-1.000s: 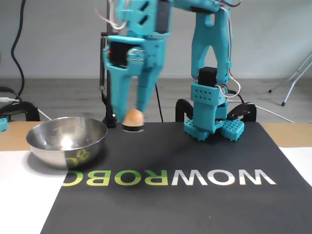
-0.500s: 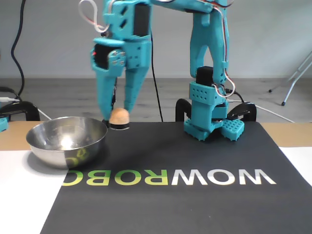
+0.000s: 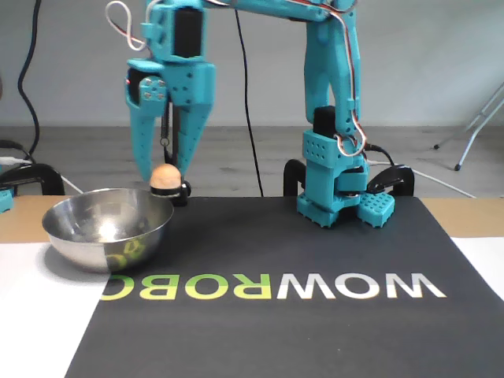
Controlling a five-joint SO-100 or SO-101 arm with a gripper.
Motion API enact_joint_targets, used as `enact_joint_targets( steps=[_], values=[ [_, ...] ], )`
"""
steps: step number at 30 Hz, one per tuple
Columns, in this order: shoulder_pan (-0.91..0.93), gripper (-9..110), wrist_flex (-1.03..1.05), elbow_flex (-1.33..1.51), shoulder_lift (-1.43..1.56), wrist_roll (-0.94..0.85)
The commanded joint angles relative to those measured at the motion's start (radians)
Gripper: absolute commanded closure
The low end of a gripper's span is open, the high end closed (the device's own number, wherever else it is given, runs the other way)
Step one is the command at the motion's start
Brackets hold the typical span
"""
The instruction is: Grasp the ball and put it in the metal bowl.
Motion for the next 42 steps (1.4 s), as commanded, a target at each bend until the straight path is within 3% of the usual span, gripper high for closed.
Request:
enact_joint_targets(
  steps=[1,24,42],
  values=[
    [0.025,66,-0.008,-0.043,-0.011,0.002],
    [0.138,66,-0.018,-0.331,-0.281,0.002],
    [0.181,66,-0.031,-0.397,-0.357,0.002]
  ],
)
